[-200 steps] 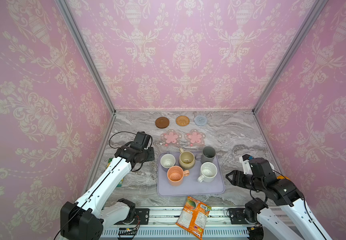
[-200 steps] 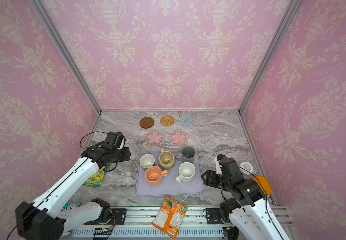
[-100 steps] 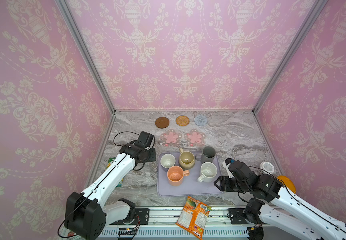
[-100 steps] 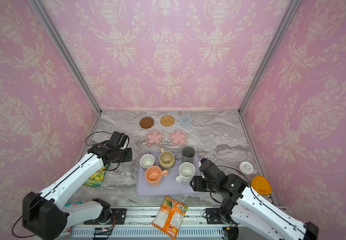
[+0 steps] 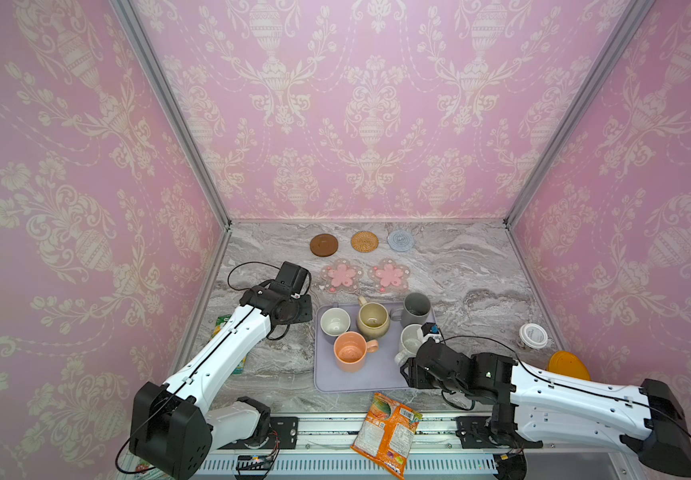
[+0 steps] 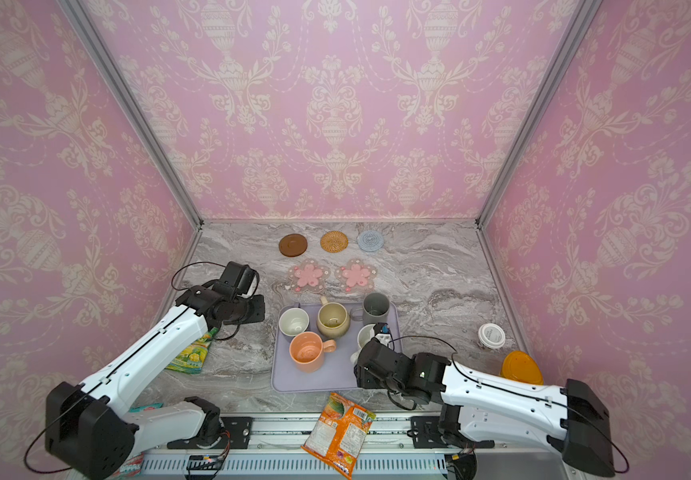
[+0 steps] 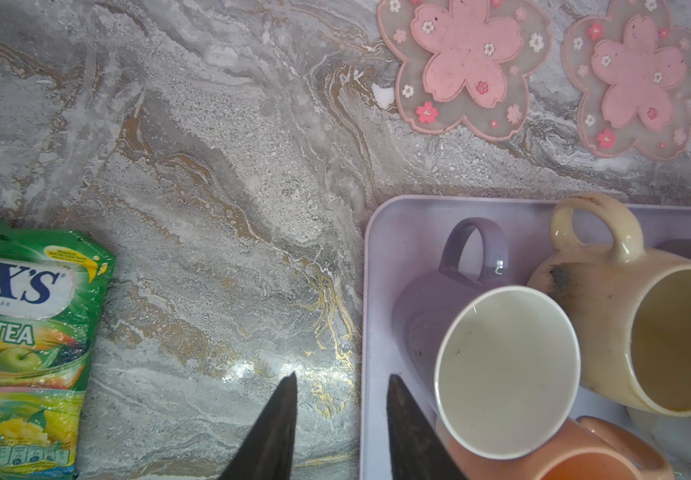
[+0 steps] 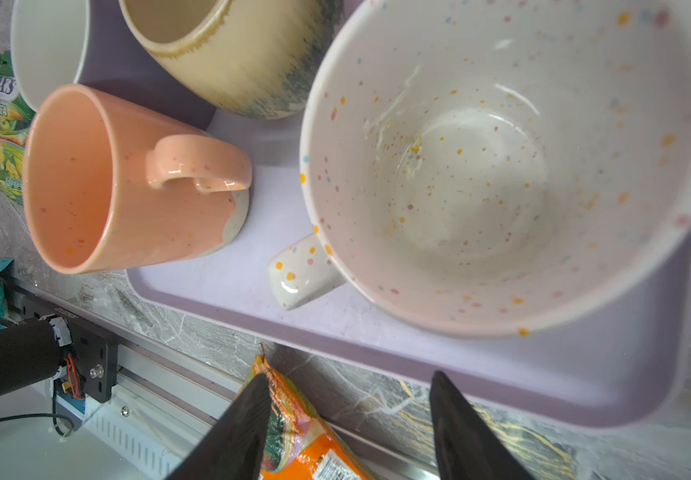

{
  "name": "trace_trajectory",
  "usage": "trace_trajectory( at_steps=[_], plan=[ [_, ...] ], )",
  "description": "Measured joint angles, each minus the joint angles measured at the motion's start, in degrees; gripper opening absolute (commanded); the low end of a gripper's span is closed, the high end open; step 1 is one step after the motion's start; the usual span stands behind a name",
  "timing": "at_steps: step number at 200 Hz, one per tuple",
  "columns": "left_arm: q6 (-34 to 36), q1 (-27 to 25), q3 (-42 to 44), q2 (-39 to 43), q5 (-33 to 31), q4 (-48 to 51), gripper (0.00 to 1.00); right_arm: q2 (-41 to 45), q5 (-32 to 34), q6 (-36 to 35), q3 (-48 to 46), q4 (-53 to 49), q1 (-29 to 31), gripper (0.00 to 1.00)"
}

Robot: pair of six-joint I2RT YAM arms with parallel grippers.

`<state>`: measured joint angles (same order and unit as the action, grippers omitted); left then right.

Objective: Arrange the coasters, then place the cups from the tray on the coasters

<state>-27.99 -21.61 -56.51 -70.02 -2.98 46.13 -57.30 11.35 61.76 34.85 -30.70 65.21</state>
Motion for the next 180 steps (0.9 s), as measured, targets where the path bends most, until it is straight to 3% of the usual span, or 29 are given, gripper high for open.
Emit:
trace_trajectory(
  at_steps=[46, 180],
  plan=[
    [0.1, 0.0, 0.0, 0.0, 0.0, 0.0, 0.39, -8.1, 3.8, 1.5, 5.0, 1.3, 0.8, 0.66],
    [2.7, 0.0, 0.0, 0.2, 0.7, -0.3, 0.4, -10.5, 12.2, 9.4, 7.6, -5.6, 1.0, 0.68]
  ],
)
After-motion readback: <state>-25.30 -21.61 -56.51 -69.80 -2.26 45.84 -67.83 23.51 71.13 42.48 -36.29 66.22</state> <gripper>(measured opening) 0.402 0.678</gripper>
